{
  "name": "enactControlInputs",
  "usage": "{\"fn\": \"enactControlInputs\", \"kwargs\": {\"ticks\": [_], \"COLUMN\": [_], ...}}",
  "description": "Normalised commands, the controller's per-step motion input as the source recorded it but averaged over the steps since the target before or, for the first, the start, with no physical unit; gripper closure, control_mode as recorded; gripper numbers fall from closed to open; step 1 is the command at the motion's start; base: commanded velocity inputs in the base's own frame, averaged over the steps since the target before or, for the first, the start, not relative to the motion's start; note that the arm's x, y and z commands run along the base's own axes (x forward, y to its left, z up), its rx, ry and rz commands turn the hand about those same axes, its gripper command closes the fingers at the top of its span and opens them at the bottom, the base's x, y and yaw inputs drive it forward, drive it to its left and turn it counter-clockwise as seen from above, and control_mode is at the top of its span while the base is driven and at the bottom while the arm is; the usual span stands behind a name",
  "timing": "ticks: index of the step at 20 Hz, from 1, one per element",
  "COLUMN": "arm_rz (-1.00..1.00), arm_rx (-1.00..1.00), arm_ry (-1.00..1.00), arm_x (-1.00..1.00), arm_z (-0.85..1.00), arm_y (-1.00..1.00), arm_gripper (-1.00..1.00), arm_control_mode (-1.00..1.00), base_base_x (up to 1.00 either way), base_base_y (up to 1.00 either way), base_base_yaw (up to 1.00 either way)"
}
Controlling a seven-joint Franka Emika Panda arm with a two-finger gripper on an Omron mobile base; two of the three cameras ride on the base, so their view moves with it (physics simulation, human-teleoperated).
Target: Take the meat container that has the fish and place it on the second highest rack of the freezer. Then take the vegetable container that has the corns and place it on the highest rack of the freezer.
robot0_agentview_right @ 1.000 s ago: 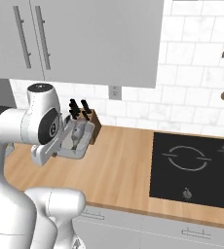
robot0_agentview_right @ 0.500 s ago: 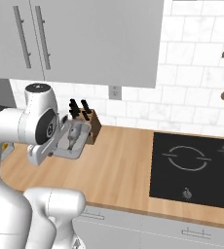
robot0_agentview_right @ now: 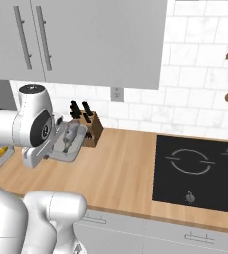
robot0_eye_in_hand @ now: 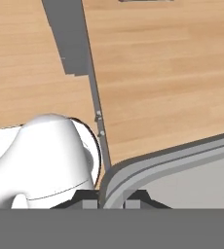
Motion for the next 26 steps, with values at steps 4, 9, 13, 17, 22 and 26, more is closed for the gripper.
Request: {"fn": "enactControlInputs", "kwargs": {"ticks": [4, 9, 13, 17, 22, 26], "arm_rz": [0.0, -0.01, -0.02, -0.12, -0.08, 0.0], "arm_rx": [-0.05, -0.07, 0.0, -0.01, -0.05, -0.03], "arm_ry": [-0.05, -0.05, 0.0, 0.0, -0.02, -0.05], "arm_x": [0.0, 0.0, 0.0, -0.01, -0.06, -0.05], "arm_z": [-0.05, -0.07, 0.0, 0.0, 0.0, 0.0], "arm_y": [0.32, 0.12, -0.08, -0.24, -0.27, 0.0], "arm_gripper": [1.0, 1.0, 1.0, 1.0, 1.0, 1.0], "arm_control_mode": [-1.0, -1.0, -1.0, -1.0, -1.0, -1.0], "base_base_x": [0.0, 0.0, 0.0, 0.0, 0.0, 0.0], "base_base_y": [0.0, 0.0, 0.0, 0.0, 0.0, 0.0], "base_base_yaw": [0.0, 0.0, 0.0, 0.0, 0.0, 0.0]}}
